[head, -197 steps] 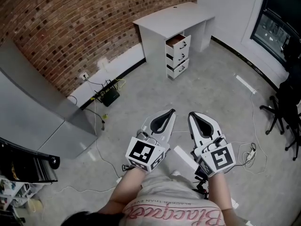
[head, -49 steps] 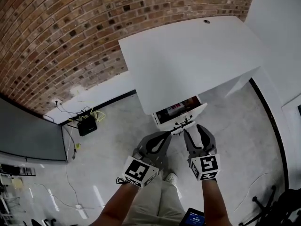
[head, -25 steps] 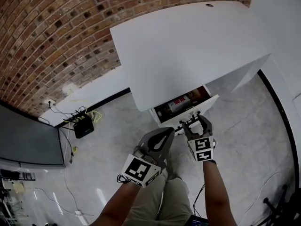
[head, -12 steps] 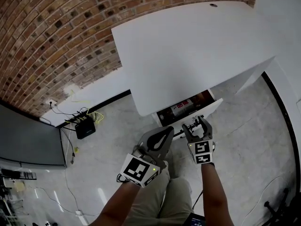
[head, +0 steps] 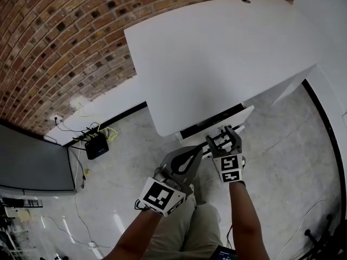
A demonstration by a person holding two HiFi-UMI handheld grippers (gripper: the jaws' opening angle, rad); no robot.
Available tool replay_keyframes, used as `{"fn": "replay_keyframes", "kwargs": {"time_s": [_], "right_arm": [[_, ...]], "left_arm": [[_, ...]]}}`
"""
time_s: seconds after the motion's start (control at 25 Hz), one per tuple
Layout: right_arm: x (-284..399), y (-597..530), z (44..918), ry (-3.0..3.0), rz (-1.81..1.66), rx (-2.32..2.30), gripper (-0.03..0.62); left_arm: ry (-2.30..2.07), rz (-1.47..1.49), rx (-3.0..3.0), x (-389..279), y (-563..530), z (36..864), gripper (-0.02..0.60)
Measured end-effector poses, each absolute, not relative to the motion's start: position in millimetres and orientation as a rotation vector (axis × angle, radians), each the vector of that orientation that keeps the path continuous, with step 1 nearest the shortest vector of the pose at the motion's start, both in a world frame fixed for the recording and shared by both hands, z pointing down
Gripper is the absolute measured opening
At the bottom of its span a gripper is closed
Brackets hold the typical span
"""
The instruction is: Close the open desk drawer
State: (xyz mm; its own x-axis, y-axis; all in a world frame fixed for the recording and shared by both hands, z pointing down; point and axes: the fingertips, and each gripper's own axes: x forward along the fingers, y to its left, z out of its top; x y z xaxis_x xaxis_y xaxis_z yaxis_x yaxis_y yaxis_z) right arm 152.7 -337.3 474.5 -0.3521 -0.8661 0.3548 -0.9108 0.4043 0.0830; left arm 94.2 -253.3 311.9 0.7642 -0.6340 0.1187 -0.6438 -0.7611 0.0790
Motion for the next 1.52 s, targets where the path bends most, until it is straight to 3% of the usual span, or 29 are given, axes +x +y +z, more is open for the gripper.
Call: {"fn": "replay_keyframes", "kwargs": {"time_s": [1.52], "right_arm": [[126, -407, 466, -2.280, 0.259, 1.551, 0.304]], "left_arm": [[-1.055, 0.142, 2.775, 70, -274, 313, 0.006]]}}
